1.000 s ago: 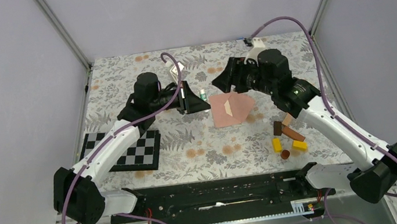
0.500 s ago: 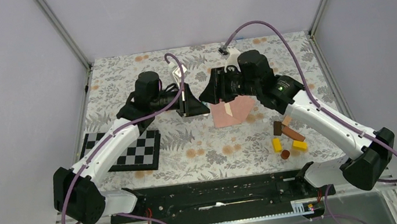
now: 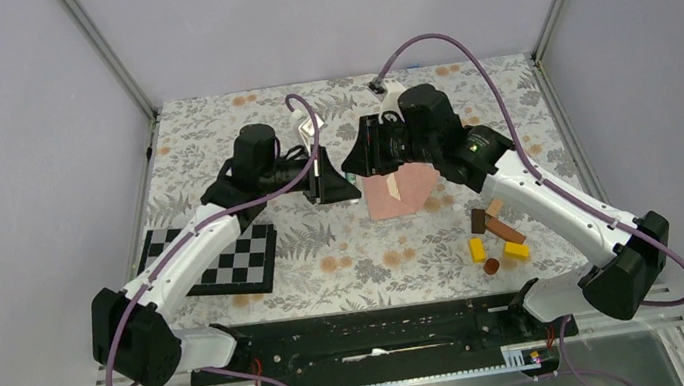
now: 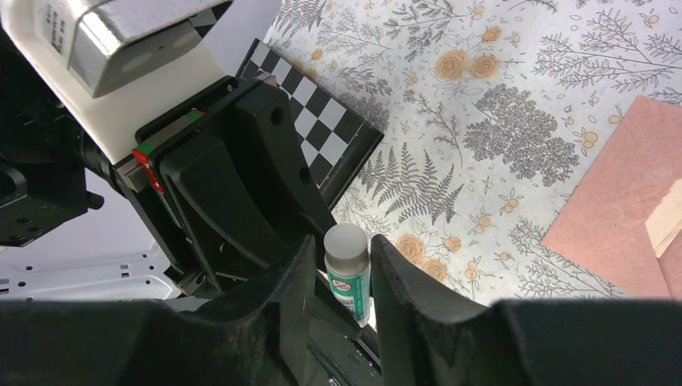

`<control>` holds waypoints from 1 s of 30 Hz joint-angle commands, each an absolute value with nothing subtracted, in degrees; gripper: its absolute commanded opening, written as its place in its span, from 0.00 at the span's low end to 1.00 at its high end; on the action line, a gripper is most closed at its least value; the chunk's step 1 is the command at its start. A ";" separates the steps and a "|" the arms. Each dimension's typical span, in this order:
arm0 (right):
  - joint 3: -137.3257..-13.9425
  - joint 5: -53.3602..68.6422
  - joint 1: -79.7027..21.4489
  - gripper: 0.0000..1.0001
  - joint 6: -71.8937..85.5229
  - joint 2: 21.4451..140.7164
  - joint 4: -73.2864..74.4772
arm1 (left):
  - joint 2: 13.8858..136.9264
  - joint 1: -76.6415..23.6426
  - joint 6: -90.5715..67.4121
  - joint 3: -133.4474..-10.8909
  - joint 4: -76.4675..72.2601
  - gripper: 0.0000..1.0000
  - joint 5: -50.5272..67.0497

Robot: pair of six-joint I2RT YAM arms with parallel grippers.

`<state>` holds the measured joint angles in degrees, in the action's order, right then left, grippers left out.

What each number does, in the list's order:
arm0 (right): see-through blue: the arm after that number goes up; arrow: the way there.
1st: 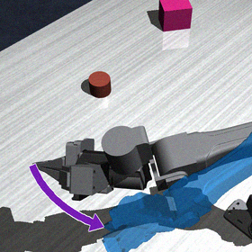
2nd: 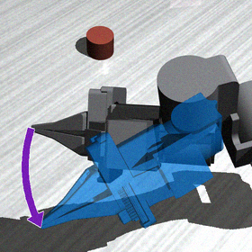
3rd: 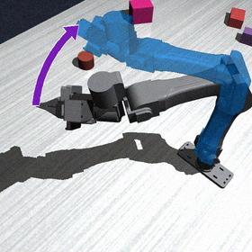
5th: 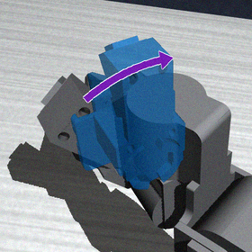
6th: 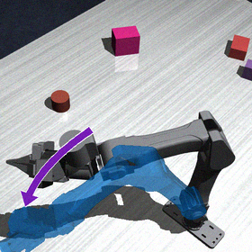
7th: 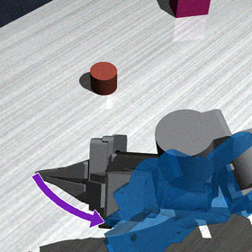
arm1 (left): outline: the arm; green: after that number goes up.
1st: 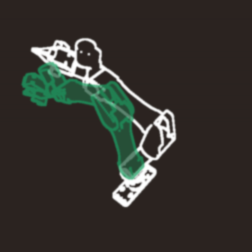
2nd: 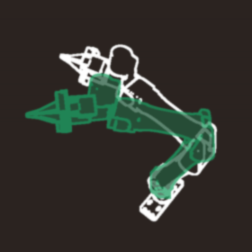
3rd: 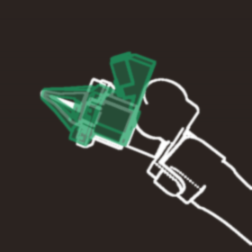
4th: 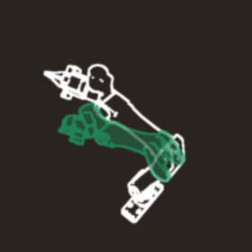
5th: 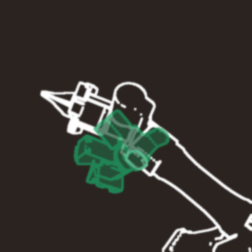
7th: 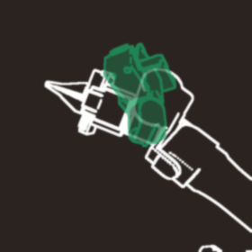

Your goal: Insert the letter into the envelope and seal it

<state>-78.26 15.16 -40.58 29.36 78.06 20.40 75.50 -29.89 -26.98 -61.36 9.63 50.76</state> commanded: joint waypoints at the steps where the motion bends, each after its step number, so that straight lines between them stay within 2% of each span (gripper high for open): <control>1: -80.76 13.85 -41.60 0.37 29.04 78.28 21.05 | 74.84 -29.97 -25.66 -63.39 8.51 0.00 50.93; 9: -81.29 12.96 -41.69 0.21 29.41 78.57 22.43 | 74.12 -29.96 -27.45 -63.18 6.43 0.00 49.22; 13: -82.23 12.37 -41.70 0.15 31.68 79.09 22.64 | 73.05 -29.93 -31.25 -60.58 0.91 0.01 48.46; 15: -82.28 12.08 -41.70 0.13 32.92 79.31 22.62 | 72.61 -29.89 -33.08 -59.50 -1.45 0.13 47.72; 20: -81.44 10.97 -41.67 0.11 35.01 79.14 21.65 | 72.43 -29.90 -37.70 -57.51 -7.35 0.29 45.99; 27: -81.09 10.97 -41.82 0.11 35.69 79.34 20.76 | 73.21 -29.88 -41.46 -56.60 -11.44 0.31 44.08; 30: -81.01 9.89 -41.79 0.10 35.45 79.23 20.96 | 73.66 -29.90 -42.26 -56.25 -12.40 0.27 44.54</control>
<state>-79.83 10.92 -41.08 34.79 78.94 22.02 74.43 -29.95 -39.99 -56.42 -5.78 46.00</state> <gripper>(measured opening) 0.283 0.293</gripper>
